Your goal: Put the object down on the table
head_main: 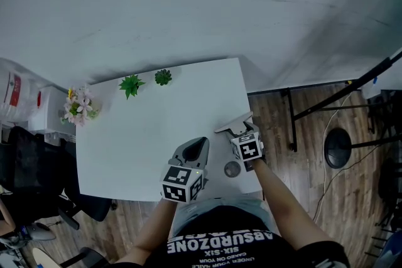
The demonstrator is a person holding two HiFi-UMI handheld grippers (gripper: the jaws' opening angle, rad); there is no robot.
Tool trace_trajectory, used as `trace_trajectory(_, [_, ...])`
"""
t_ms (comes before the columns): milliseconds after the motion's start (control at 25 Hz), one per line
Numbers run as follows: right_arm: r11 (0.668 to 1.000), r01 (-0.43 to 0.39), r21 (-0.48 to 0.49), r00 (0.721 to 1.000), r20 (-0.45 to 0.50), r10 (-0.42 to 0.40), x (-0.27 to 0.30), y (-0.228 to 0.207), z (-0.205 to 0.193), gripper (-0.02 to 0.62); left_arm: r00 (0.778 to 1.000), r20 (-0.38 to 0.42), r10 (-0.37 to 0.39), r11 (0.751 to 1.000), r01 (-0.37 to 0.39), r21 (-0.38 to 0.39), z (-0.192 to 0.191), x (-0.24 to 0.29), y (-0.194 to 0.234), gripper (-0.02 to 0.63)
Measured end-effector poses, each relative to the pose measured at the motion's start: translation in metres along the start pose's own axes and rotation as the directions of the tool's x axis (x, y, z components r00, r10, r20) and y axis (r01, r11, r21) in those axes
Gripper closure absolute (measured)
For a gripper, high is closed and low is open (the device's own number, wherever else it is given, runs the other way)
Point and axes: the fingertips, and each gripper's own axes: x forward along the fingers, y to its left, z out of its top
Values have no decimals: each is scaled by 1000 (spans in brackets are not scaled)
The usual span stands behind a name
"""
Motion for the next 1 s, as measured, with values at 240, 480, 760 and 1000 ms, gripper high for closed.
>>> trace_trajectory(240, [1000,17,13,999,-38,-16,-5,1,-6,285,1000,1,4,1000,-5,3,-1,-7,2,607])
trace_trajectory(480, [999,37,-13,999,-4,-37,-19,3,1,285,1000,0,-4,1000,4,7,-2,-8,-1,607])
trace_trajectory(760, [1000,26,14,999,48,-26,-40,11,17,285,1000,3,-16,1000,16,10,-2,-8,-4,607])
trace_trajectory(1000, [997,31,67,991,126,-39,-64,18,34,287,1000,5,-24,1000,24,10,-2,-9,-4,607])
